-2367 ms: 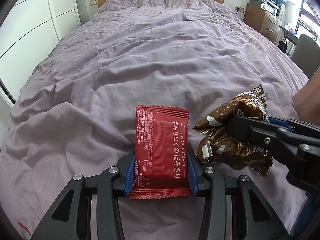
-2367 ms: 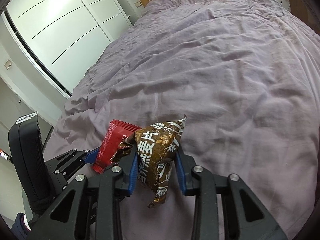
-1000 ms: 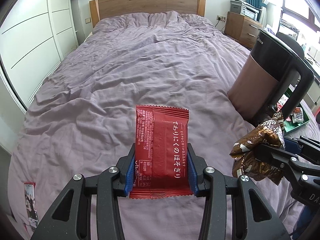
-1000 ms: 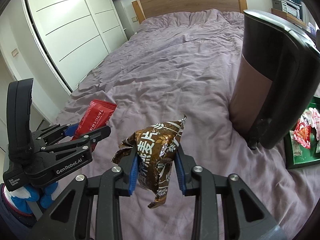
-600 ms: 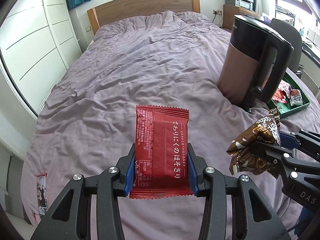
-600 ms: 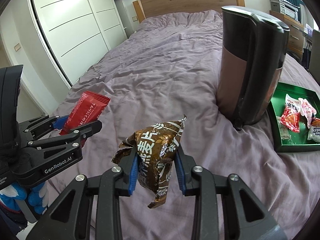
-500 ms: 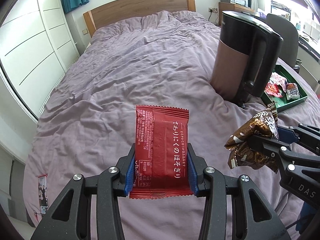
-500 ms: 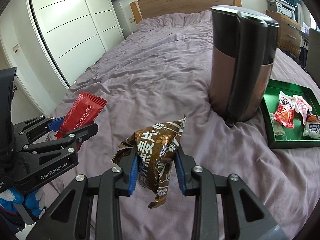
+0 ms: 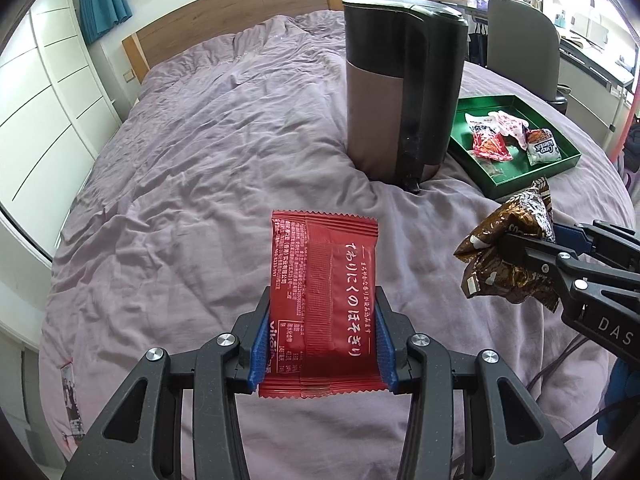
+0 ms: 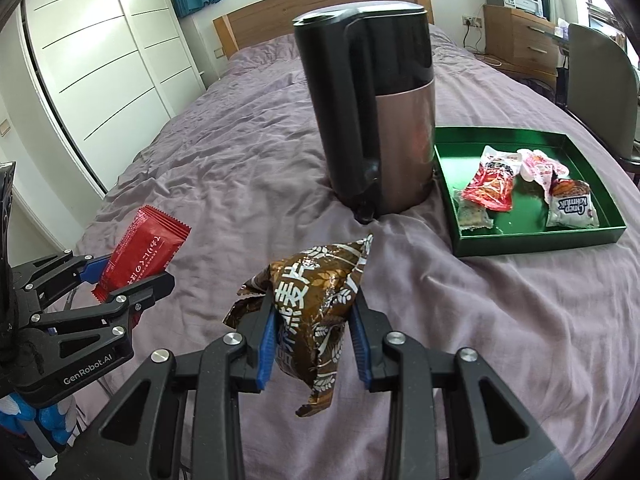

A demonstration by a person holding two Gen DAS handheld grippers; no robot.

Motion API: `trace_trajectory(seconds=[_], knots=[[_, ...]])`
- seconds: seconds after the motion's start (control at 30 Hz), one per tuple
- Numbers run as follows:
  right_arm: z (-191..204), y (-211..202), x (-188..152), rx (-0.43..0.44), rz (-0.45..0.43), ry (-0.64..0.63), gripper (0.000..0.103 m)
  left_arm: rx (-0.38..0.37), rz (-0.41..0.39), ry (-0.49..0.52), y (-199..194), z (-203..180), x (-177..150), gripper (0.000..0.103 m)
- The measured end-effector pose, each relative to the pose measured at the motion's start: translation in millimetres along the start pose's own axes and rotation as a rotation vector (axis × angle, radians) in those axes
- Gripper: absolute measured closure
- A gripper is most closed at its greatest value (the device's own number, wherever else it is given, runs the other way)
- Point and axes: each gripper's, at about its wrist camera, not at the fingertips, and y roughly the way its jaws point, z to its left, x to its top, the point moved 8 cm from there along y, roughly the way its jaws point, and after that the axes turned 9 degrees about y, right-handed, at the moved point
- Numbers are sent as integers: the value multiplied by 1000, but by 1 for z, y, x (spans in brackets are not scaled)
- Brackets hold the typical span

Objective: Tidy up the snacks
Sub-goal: 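Lift both snacks and carry them past the kettle toward the green tray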

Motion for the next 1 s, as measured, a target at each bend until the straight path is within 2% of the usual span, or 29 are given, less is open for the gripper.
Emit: trace_trajectory(seconds=[0.37,0.87,1.0], knots=[[-62,-18,11,-22,-58,82,0,-32,23,70,10,-49,23,64],[-174,-46,31,-87,-151,223,0,-112,18,212,23,-142,76,64],[-198,-51,39,-106,-181,248,0,-124,-8,248,26,-163,100,64]])
